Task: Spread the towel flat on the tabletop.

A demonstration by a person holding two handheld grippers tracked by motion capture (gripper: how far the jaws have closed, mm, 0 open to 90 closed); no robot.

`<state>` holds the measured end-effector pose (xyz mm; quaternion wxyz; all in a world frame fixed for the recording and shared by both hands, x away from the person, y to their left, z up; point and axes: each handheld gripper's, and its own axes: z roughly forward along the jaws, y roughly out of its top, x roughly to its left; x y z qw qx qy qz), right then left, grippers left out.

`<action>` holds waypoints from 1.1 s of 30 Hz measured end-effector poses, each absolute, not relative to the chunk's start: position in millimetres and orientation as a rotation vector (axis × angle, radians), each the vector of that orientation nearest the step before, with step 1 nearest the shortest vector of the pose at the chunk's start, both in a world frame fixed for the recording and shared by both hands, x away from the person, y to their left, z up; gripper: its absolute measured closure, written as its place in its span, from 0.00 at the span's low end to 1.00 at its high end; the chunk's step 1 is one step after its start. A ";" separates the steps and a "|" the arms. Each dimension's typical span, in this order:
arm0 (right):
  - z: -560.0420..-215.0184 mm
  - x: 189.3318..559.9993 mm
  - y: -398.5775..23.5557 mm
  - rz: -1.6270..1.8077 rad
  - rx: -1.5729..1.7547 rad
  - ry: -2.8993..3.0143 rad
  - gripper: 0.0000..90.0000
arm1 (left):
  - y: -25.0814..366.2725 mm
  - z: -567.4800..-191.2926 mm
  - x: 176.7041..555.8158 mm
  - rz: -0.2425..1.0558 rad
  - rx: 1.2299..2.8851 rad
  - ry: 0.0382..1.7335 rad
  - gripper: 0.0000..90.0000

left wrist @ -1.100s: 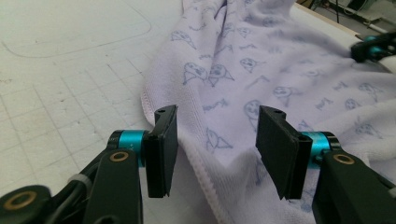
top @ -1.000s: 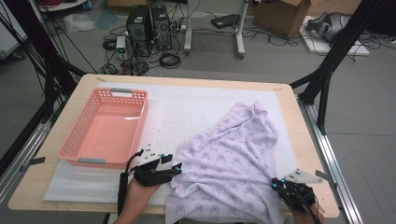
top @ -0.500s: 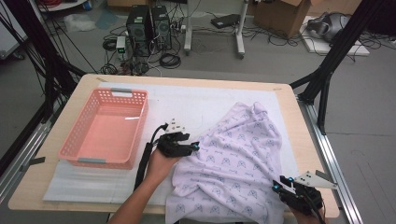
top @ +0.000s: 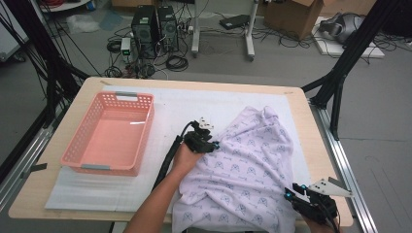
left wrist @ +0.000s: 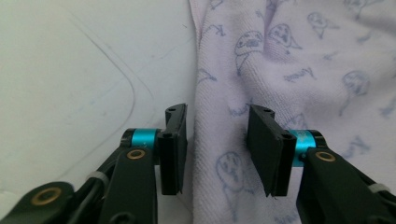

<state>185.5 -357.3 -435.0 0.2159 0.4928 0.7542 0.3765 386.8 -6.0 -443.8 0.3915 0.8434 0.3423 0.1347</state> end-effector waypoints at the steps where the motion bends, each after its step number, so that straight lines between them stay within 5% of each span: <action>1: -435.4 185.2 -357.6 1.044 1.374 2.090 0.68 | -6.0 -442.8 385.6 0.333 2.149 0.863 0.84; 4: -436.9 185.4 -357.3 1.039 1.382 2.094 0.67 | -5.5 -438.6 377.5 0.360 2.179 0.889 0.92; 26: -439.4 221.9 -332.9 1.073 1.387 2.121 0.65 | 81.0 -445.9 260.6 0.220 1.975 0.933 0.92; 28: -442.5 229.9 -328.0 1.069 1.384 2.140 0.65 | 82.3 -444.9 260.4 0.212 1.957 0.917 0.87; 31: -448.4 238.5 -321.1 1.041 1.383 2.154 0.66 | 82.6 -439.8 270.1 0.212 1.922 0.912 0.67; 33: -448.2 239.8 -320.4 1.046 1.378 2.159 0.75 | 82.3 -434.3 280.8 0.197 1.880 0.928 0.60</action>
